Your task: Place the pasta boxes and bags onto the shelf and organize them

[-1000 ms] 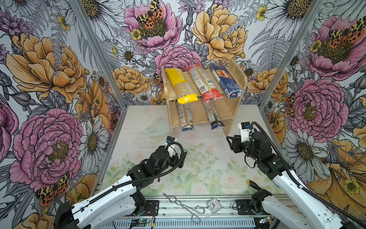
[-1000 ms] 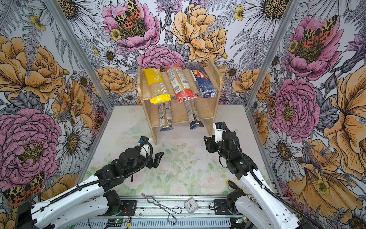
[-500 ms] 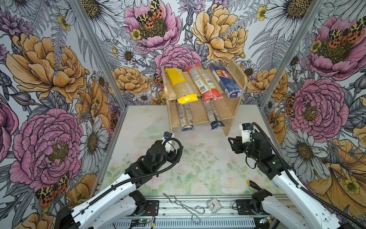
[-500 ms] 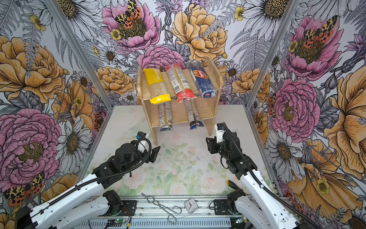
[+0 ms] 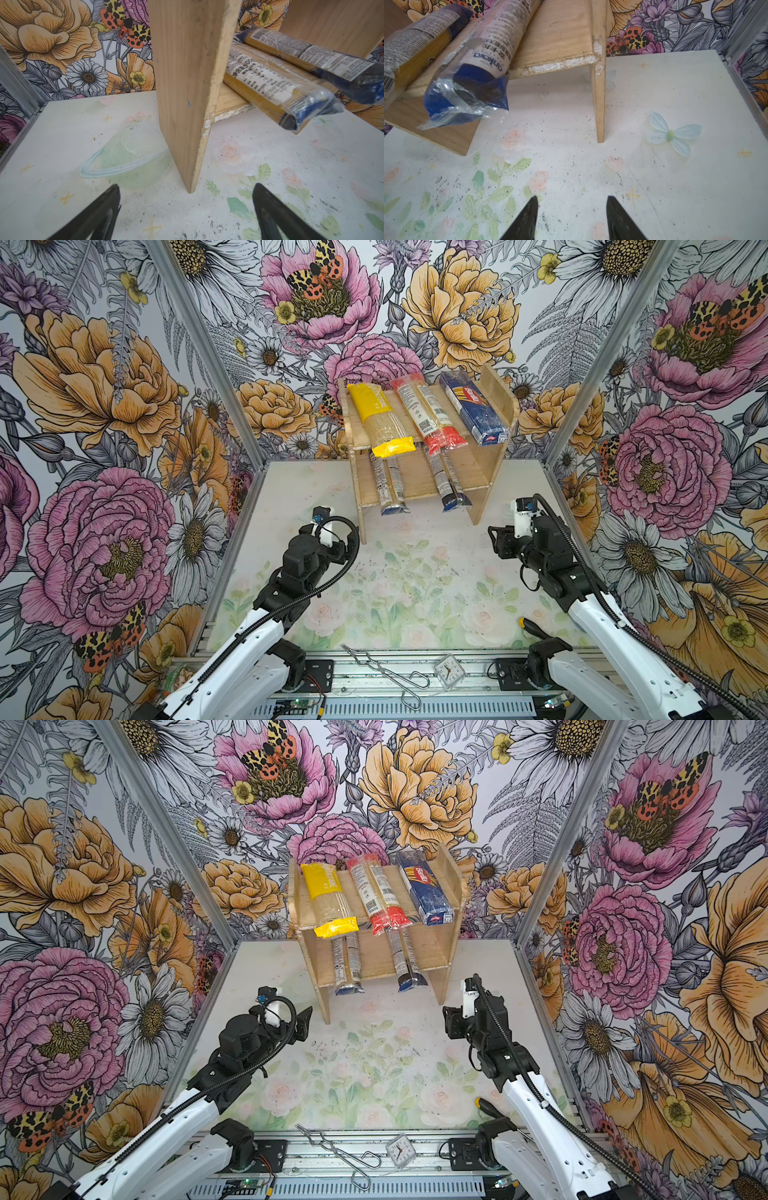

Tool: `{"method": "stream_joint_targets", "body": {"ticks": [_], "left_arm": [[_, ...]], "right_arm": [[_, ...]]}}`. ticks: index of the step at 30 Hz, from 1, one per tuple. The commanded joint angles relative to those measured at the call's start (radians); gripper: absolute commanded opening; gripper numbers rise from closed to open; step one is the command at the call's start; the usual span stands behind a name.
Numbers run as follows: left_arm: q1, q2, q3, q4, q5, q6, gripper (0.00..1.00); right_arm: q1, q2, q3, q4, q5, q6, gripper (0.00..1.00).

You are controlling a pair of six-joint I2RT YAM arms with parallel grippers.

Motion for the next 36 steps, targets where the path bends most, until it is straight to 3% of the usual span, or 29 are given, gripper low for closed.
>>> {"method": "stream_joint_targets", "body": {"ticks": [1, 9, 26, 32, 36], "left_arm": [[0.046, 0.020, -0.020, 0.091, 0.080, 0.037, 0.99], [0.111, 0.051, -0.112, 0.285, 0.115, 0.053, 0.99], [0.270, 0.172, -0.131, 0.380, 0.167, 0.054, 0.99], [0.353, 0.222, -0.165, 0.491, 0.204, 0.036, 0.99], [0.425, 0.290, -0.155, 0.528, 0.263, 0.007, 0.99]], "right_arm": [[-0.025, 0.004, -0.014, 0.084, 0.025, -0.024, 0.54], [-0.047, 0.073, -0.094, 0.291, 0.006, -0.090, 0.55], [-0.166, 0.287, -0.166, 0.582, 0.056, -0.152, 0.55], [-0.204, 0.378, -0.178, 0.673, 0.071, -0.178, 0.54], [-0.217, 0.455, -0.234, 0.888, 0.088, -0.152, 0.55]]}}
